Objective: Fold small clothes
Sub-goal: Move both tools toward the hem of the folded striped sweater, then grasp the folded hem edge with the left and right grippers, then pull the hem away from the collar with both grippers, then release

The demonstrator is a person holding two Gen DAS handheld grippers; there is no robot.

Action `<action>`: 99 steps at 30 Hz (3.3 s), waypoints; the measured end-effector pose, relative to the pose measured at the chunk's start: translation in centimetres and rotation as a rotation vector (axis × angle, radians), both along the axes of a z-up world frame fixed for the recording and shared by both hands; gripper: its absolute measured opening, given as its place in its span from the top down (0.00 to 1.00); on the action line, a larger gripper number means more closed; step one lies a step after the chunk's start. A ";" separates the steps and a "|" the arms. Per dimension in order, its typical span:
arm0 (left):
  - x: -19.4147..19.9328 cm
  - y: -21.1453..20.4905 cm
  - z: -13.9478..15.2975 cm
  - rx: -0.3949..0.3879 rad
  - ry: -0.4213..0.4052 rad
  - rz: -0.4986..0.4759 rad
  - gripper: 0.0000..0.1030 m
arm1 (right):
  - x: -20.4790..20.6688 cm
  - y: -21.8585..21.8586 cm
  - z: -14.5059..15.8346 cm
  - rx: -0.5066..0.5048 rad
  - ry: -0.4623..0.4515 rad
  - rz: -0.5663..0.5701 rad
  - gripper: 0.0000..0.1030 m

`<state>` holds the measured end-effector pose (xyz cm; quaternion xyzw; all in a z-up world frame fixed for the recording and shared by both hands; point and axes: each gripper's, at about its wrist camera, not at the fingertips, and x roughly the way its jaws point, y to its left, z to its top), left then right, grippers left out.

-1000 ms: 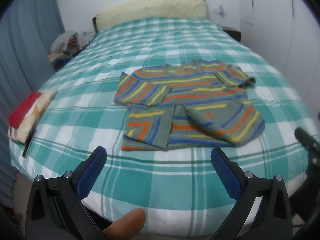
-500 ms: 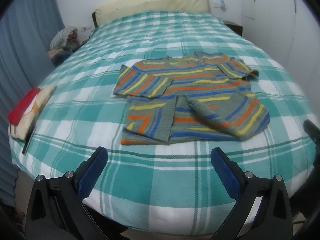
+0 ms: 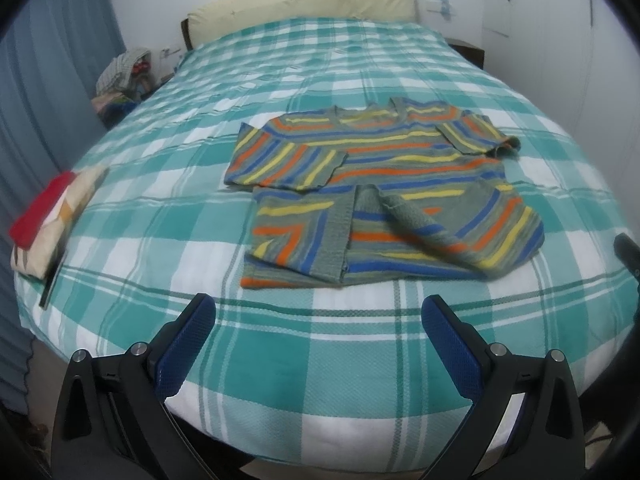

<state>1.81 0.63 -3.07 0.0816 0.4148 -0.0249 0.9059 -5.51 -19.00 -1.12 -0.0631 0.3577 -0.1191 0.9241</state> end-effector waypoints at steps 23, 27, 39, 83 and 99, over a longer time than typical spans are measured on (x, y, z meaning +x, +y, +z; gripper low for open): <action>8.9 0.9 -8.3 0.053 0.200 -0.232 0.30 | 17.4 -3.8 -8.4 0.326 0.300 0.367 0.32; 8.9 0.3 -8.9 0.061 0.194 -0.278 0.81 | 19.9 -2.5 -11.8 0.324 0.411 0.410 0.70; -0.2 10.8 0.2 -0.170 0.135 -0.363 0.95 | 5.5 -2.9 -0.8 0.299 0.193 0.646 0.96; -1.8 10.5 -7.8 -0.096 0.413 -0.148 0.74 | -0.5 -7.5 -15.6 0.651 0.564 0.313 0.88; 3.7 2.5 1.1 -0.252 -0.080 -0.153 0.09 | 15.5 -7.7 -2.7 0.084 0.249 0.397 0.41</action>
